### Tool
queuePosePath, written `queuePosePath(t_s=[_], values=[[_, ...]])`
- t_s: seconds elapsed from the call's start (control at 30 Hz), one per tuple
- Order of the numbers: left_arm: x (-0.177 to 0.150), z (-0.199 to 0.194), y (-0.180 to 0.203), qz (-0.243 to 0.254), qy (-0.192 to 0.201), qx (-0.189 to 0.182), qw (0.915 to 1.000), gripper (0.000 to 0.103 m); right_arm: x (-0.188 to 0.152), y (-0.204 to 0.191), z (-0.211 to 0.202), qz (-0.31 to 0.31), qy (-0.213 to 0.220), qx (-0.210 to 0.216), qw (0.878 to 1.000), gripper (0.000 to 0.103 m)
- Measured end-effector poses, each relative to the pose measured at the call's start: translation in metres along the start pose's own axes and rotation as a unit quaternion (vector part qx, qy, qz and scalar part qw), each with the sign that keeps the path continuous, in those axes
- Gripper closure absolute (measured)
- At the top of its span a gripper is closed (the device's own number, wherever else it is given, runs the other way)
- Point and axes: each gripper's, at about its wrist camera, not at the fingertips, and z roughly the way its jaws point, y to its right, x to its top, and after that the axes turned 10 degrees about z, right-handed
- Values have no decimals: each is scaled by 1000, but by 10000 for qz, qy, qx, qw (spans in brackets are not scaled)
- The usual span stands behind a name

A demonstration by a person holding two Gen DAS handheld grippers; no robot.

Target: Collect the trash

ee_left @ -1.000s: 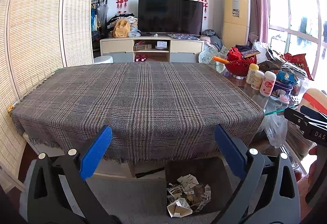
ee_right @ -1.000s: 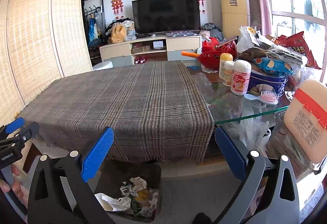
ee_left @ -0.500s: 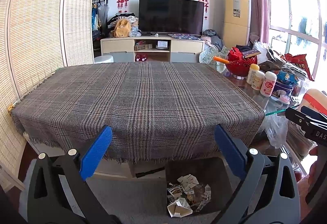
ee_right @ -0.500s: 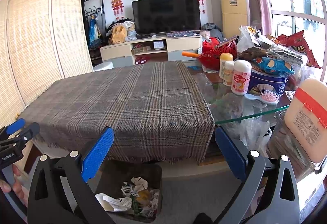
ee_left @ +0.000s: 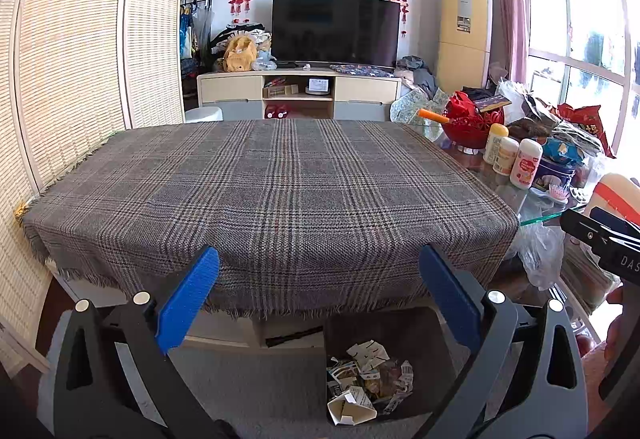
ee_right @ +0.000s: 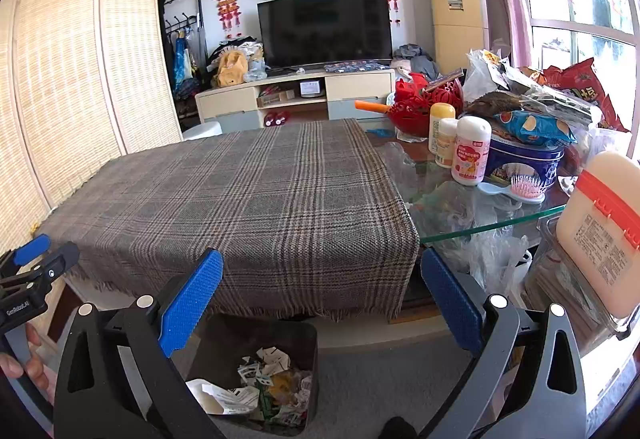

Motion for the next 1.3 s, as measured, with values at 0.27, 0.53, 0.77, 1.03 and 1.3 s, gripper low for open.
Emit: queuePosePath(t_s=[0.27, 0.53, 0.77, 1.03, 1.3], values=[[0, 0, 0, -1, -2, -10, 10000, 8, 0, 0, 0, 5, -6, 3, 10000, 3], [0, 0, 0, -3, 0, -10, 10000, 8, -1, 0, -1, 16, 9, -7, 10000, 3], [1, 0, 0, 18, -9, 7, 10000, 8, -1, -1, -2, 10, 6, -10, 10000, 3], [3, 2, -7, -248, -39, -56, 9997, 8, -1, -1, -1, 4, -3, -29, 10000, 3], [1, 1, -12, -359, -46, 94, 9993, 8, -1, -2, -1, 1, -1, -19, 10000, 3]])
